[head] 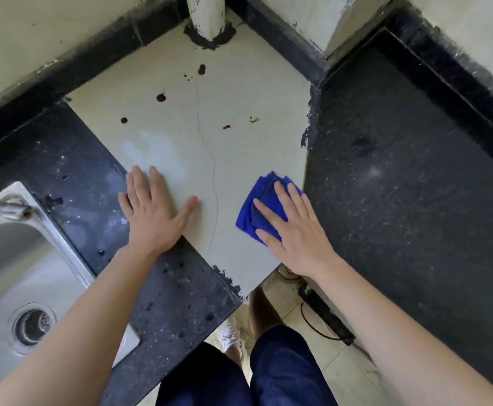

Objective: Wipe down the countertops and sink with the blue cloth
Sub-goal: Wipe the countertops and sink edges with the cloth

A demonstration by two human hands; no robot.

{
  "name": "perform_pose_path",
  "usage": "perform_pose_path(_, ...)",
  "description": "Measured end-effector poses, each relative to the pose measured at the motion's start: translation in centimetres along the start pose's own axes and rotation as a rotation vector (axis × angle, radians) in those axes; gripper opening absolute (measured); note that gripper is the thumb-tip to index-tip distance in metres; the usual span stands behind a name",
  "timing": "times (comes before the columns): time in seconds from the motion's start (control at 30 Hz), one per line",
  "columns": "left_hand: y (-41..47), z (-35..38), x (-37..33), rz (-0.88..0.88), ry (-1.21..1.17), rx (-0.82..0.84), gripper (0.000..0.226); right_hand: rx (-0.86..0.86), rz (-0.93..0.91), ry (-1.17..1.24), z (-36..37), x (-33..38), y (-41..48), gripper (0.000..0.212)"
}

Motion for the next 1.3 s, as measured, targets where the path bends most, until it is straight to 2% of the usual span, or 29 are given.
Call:
perform_pose_path(0.27,0.8,1.0,-0.4,0.003,0.087,0.033,0.111,-0.097,0.287,0.110,-6.2,-6.8,17.7,0.062)
perform_pose_path(0.4,0.8,0.9,-1.0,-0.017,0.119,0.039,0.111,-0.171,0.329,0.123,-6.7,-5.9,20.5,0.063)
perform_pose_path(0.53,0.6,0.6,-1.4,-0.036,0.128,0.035,0.110,-0.237,0.153,0.123,-4.2,-2.5,14.3,0.059)
perform_pose_path(0.67,0.7,0.4,-1.6,-0.051,0.141,0.060,0.110,-0.126,-0.078,0.051,-2.1,-1.1,7.7,0.059)
perform_pose_path(0.8,0.7,0.2,-1.7,-0.064,0.149,0.078,0.110,-0.060,-0.392,-0.044,-3.7,-6.2,11.5,0.060)
perform_pose_path(0.87,0.7,0.2,-1.7,-0.069,0.158,0.087,0.110,-0.117,-0.384,-0.019,-5.5,-8.6,16.2,0.059)
perform_pose_path(0.93,0.7,0.2,-1.6,-0.072,0.168,0.089,0.110,-0.156,-0.272,0.019,-7.4,-9.4,21.3,0.059)
perform_pose_path(1.03,0.8,0.4,-1.7,-0.071,0.169,0.087,0.110,-0.186,-0.039,0.062,-8.8,-7.4,26.0,0.059)
perform_pose_path(1.1,0.8,0.3,-1.7,-0.076,0.162,0.088,0.110,-0.257,0.060,0.097,-8.2,-4.9,25.8,0.059)
perform_pose_path(1.17,0.8,0.2,-1.7,-0.076,0.157,0.098,0.110,-0.292,0.024,0.127,-6.5,-2.4,22.1,0.057)
perform_pose_path(1.23,0.8,0.1,-1.7,-0.076,0.156,0.108,0.110,-0.274,-0.145,0.142,-4.2,-0.8,16.0,0.055)
perform_pose_path(1.3,0.9,0.0,-1.8,-0.075,0.161,0.109,0.110,-0.172,-0.336,0.112,-2.5,-0.9,9.9,0.056)
Point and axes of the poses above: each hand's wrist, its own y-axis towards the middle knuckle, its own z-axis out of the palm, x = y × z, the point moved 1 cm from there along y, towards the middle knuckle, and after that the axes turned 1 degree about z, right-handed, at the moved point
